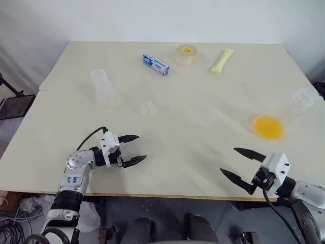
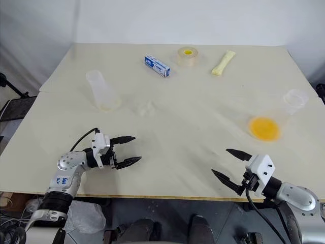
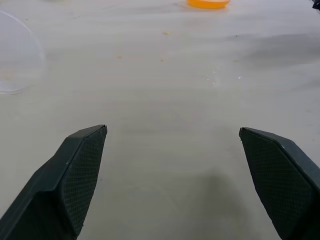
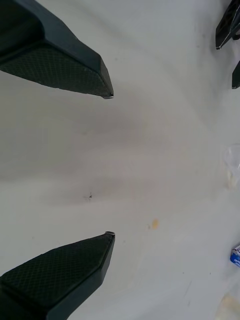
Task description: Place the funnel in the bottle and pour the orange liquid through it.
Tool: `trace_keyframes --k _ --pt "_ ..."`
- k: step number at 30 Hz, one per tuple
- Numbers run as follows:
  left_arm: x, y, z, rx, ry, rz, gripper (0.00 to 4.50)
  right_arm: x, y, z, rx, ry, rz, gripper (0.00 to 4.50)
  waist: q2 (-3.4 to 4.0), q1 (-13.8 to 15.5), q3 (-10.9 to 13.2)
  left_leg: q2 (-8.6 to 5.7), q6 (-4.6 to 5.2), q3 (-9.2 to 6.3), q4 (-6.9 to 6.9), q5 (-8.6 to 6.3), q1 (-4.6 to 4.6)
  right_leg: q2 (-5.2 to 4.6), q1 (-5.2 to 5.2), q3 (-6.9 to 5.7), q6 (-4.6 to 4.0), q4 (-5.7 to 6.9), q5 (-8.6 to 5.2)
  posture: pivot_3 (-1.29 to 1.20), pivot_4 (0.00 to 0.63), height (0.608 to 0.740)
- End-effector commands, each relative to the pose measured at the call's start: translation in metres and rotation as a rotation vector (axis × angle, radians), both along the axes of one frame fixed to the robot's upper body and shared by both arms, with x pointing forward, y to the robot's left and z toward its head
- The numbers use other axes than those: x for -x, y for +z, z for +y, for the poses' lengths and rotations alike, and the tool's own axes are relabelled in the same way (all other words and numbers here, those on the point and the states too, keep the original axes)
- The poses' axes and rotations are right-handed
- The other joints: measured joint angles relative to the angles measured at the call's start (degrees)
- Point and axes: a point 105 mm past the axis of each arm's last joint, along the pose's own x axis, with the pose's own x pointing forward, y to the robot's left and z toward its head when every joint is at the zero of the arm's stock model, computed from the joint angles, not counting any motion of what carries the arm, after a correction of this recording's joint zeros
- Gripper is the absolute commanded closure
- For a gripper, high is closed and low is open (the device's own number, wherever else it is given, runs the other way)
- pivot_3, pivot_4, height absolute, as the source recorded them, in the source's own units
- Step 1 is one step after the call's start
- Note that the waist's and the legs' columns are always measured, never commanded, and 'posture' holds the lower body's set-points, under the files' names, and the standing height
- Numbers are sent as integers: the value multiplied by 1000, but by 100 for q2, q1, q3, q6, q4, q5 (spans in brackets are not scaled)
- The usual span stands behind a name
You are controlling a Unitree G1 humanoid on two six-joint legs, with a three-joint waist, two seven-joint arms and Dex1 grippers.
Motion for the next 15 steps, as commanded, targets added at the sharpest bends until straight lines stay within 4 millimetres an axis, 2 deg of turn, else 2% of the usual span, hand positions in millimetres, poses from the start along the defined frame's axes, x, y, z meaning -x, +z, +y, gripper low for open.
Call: trace_keyframes --k 1,11,15 --pt "-3 10 1 13 3 -41 0 0 5 3 -9 8 -32 28 0 0 0 0 0 0 0 0 0 0 0 0 0 0 0 0 150 740" --pt "-7 15 7 45 128 -25 0 -6 4 7 -14 33 -30 28 0 -8 0 0 1 0 1 0 0 2 0 0 0 3 0 0 150 740" --pt "-10 22 23 58 246 -36 0 -10 5 9 -20 53 -31 28 0 -8 0 0 1 0 1 1 0 2 0 0 0 3 0 0 150 740"
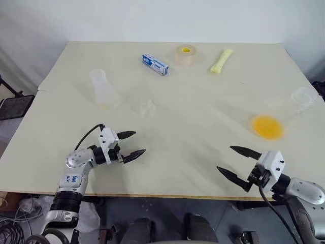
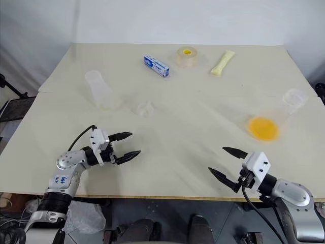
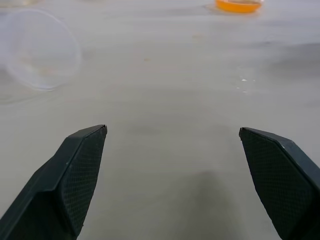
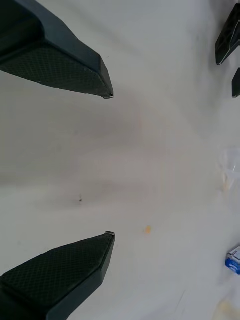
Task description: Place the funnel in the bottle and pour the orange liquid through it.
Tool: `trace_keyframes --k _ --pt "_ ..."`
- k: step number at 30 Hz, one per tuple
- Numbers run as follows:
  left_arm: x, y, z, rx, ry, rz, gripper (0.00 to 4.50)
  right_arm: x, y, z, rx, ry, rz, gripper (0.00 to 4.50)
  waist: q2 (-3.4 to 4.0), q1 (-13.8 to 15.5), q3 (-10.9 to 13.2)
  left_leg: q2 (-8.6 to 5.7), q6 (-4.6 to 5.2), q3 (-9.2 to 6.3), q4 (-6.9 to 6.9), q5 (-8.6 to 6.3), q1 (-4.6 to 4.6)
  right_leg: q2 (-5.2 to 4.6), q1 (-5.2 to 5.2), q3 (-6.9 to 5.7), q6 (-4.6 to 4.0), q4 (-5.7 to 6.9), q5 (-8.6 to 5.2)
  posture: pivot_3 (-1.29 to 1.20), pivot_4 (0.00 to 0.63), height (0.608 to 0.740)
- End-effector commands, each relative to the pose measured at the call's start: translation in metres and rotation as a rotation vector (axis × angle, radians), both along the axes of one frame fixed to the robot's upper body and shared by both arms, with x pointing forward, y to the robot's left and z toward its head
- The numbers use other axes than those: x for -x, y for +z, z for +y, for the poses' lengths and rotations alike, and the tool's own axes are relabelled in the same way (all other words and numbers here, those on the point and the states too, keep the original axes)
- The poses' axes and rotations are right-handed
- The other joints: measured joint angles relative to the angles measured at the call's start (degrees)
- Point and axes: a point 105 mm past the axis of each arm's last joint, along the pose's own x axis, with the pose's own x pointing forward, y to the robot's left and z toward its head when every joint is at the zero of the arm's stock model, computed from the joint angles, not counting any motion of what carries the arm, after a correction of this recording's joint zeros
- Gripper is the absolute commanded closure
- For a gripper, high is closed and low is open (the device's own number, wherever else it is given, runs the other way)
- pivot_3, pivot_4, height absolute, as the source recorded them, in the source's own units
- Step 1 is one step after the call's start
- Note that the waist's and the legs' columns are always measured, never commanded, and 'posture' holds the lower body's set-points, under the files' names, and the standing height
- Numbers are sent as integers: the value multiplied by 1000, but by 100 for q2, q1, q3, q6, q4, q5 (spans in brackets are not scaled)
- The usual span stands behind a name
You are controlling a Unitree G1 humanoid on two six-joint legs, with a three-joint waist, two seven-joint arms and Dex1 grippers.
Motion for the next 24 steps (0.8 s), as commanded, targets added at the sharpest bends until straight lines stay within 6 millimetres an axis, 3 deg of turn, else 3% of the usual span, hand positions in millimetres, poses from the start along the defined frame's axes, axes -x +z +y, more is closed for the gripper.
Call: trace_keyframes --k 1,12,17,24 --pt "-3 21 24 31 141 -74 0 -2 5 3 -7 30 -25 28 0 0 0 0 0 0 0 0 0 0 0 0 0 0 0 0 150 740" --pt "12 40 86 -6 435 -112 0 -19 9 14 -24 85 -41 28 -3 14 2 4 -3 -2 1 -2 2 -6 1 1 0 0 0 0 150 740" --pt "-16 55 113 16 616 -140 0 -23 9 20 -34 99 -52 28 -6 32 3 -4 -1 -9 4 0 2 -3 0 -6 0 2 0 0 150 740" --pt "-59 77 112 85 714 -188 0 -19 19 29 -65 104 -87 28 -9 -2 5 -13 0 -4 4 0 2 0 -3 -21 4 21 2 0 150 740"
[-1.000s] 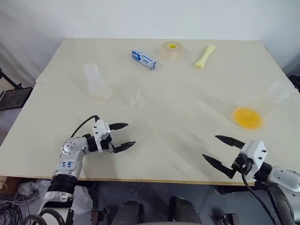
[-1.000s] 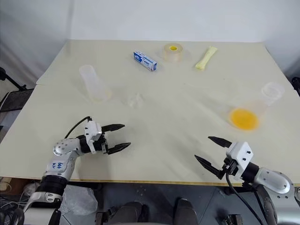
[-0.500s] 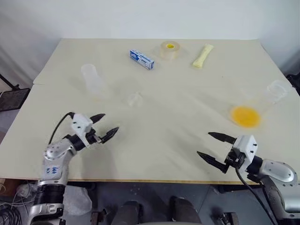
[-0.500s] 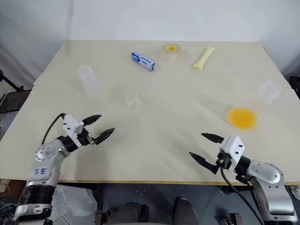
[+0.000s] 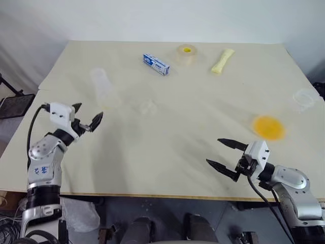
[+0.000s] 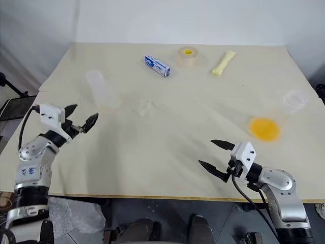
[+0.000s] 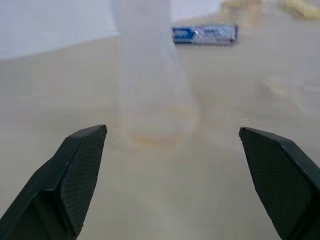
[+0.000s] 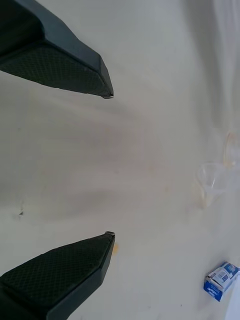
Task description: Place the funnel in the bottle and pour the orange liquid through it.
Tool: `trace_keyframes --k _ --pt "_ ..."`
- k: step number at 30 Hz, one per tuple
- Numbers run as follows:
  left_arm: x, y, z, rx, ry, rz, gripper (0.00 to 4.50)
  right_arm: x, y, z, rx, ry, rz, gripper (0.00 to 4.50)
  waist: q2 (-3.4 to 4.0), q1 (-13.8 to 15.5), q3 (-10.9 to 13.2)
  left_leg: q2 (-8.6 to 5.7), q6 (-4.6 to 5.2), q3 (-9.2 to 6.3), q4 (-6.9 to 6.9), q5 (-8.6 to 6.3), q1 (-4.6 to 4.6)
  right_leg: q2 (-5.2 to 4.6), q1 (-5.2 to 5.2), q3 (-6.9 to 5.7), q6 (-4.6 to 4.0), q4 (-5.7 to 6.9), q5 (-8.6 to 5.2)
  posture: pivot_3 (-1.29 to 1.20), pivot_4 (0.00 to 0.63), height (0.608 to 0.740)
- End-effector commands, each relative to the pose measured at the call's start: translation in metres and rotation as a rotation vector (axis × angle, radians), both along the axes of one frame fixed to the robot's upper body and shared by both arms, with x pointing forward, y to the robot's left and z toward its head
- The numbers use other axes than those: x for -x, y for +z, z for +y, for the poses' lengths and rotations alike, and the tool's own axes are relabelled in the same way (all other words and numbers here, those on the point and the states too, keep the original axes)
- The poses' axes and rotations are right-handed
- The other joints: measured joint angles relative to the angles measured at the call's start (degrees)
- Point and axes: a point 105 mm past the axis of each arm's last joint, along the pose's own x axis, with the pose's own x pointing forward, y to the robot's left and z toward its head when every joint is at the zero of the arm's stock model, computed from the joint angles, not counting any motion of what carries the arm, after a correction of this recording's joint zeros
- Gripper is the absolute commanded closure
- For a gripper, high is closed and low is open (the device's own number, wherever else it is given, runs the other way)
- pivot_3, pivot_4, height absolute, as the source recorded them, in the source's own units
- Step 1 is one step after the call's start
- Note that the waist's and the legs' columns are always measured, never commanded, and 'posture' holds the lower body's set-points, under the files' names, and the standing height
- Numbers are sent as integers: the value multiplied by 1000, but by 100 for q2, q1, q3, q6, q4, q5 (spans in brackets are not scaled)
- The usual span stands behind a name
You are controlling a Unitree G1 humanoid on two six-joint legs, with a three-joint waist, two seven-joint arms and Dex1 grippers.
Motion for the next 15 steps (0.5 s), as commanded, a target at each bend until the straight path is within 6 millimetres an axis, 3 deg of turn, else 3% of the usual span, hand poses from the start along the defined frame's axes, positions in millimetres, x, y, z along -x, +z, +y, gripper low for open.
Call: trace_keyframes --k 1,7,15 --pt "-18 9 -1 10 39 -32 0 3 16 5 -26 4 -61 28 -5 0 3 -1 0 2 0 0 0 0 0 -4 1 0 0 0 150 740" --pt "-39 23 0 -36 117 -105 0 8 18 9 -35 1 -69 28 -33 4 20 1 1 7 4 1 0 1 1 -15 3 1 2 0 150 740" --pt "-60 32 -17 21 51 -93 0 7 19 11 -41 -5 -68 28 -48 7 29 -1 1 11 6 1 0 -1 1 -24 7 3 3 0 150 740"
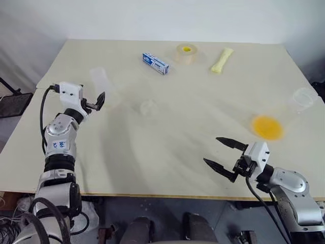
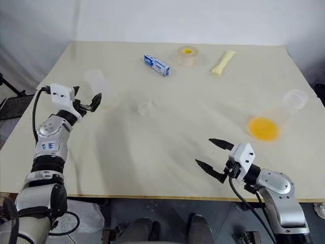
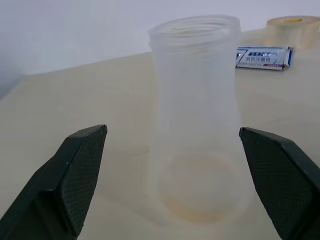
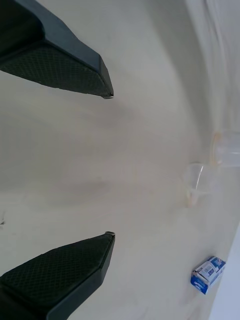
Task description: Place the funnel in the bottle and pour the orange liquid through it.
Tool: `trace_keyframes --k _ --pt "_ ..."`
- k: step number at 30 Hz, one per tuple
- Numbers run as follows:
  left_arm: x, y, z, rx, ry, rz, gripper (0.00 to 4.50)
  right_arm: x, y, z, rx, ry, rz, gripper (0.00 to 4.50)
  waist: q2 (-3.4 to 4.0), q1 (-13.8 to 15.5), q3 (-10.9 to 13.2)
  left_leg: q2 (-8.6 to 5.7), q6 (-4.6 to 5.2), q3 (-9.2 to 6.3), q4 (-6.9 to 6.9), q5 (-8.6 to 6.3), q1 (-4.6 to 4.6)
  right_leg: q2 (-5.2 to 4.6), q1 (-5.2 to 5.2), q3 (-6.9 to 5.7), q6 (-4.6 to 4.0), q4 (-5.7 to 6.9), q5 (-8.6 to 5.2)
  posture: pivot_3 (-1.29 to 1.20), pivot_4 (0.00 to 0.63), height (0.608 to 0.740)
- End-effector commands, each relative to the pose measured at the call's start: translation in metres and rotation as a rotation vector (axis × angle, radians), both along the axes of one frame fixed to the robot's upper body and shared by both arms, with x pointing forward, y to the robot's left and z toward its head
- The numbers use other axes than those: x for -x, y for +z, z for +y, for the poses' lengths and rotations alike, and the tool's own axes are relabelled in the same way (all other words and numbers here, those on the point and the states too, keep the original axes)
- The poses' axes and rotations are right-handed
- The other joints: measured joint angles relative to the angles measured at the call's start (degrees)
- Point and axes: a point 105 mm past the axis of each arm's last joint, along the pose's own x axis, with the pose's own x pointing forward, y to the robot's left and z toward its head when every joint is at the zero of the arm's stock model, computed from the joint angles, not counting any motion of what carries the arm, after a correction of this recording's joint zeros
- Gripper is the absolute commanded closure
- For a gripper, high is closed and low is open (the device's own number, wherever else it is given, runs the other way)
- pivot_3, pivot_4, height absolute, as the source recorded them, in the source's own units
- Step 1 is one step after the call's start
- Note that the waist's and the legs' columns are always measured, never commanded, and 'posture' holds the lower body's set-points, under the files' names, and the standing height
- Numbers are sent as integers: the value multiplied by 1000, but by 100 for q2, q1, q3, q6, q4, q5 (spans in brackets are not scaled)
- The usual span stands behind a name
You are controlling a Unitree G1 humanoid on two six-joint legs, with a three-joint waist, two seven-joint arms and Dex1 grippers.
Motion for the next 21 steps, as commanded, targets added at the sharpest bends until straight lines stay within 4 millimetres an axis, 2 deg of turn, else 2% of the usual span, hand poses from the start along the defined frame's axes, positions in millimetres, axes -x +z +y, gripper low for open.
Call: trace_keyframes --k 1,21 --pt "-7 15 -7 -1 -22 -39 0 1 12 3 -15 14 -41 28 -4 5 2 0 0 0 0 0 0 0 1 -3 0 1 0 0 150 740" --pt "-28 34 -28 53 -78 -11 0 -6 19 6 -17 15 -58 28 -23 1 14 -1 2 3 6 1 -1 -5 -1 -23 2 13 1 0 150 740"
